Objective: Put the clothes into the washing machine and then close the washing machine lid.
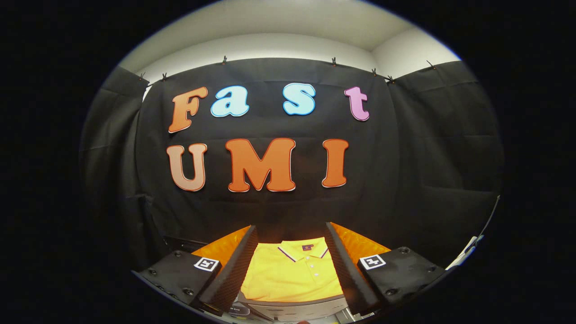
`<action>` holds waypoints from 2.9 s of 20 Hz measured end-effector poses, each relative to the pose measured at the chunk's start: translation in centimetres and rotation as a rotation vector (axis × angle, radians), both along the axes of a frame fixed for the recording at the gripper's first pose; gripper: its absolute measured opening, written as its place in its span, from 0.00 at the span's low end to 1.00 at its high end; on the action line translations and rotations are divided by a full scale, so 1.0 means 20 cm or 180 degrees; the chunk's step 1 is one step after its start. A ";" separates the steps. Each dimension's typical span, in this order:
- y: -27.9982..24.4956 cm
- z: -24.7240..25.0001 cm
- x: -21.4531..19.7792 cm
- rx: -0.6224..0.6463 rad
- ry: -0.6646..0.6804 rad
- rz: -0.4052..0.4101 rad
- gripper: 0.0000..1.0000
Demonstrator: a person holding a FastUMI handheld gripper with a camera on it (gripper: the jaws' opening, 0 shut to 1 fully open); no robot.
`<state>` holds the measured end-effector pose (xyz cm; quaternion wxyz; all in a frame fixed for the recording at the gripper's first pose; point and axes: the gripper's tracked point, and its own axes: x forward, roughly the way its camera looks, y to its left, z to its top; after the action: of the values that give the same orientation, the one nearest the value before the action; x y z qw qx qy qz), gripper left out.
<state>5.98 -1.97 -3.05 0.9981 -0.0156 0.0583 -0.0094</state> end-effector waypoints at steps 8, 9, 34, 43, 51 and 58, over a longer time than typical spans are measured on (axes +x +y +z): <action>-0.12 -0.29 0.32 0.0133 0.0458 -0.0041 0.98; -0.14 -0.33 0.36 0.0135 0.0520 -0.0044 0.98; -0.38 -1.33 0.83 0.0091 0.2154 -0.0092 1.00; -0.37 -1.36 0.83 0.0035 0.2411 -0.0116 1.00; -0.35 -1.37 0.83 -0.0073 0.2732 -0.0041 0.80; -0.31 -1.36 0.84 -0.0247 0.2831 -0.0070 0.41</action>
<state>22.73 -8.24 -30.17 0.8745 -0.0549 0.4816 -0.0145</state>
